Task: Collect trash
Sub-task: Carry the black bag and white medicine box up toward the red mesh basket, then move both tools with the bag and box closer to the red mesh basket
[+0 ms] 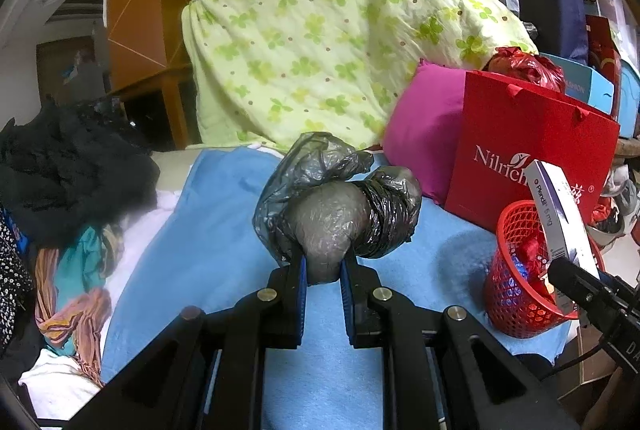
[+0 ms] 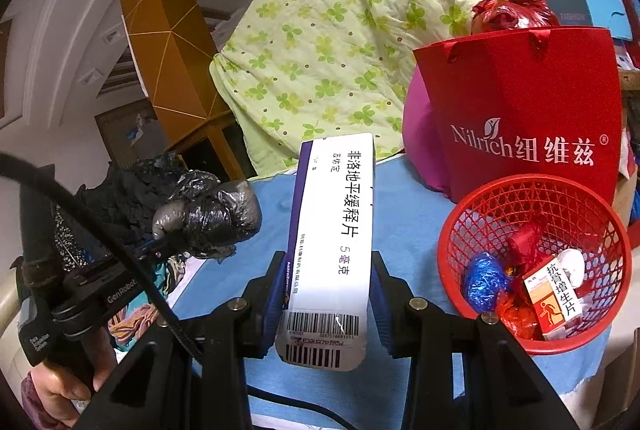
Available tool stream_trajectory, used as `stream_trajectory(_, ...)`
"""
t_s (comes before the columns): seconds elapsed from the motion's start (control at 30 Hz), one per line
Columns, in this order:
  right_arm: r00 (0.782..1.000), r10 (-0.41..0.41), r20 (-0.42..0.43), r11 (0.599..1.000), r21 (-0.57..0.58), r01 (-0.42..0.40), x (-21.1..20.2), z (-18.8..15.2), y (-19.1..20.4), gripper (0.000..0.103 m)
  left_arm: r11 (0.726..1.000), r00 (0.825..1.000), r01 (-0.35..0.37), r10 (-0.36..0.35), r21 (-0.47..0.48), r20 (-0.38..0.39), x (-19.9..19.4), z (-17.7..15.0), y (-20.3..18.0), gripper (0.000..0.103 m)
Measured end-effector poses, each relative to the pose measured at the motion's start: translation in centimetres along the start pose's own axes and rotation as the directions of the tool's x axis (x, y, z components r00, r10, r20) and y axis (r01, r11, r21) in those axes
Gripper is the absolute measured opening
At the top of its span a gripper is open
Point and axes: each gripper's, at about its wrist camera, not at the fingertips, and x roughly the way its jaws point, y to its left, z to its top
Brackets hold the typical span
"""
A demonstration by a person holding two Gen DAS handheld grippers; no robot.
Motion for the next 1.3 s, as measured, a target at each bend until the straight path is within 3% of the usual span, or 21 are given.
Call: stream_trajectory(1.3, 0.999, -0.026, 0.024, 0.997, 0.073, 0.024, -2.7, -0.9, -0.9, 0.042, 0.998, 0.999, 0.034, -0.033, 0.059, -0.016, 0.3, -0.2, -3.5, 0.016)
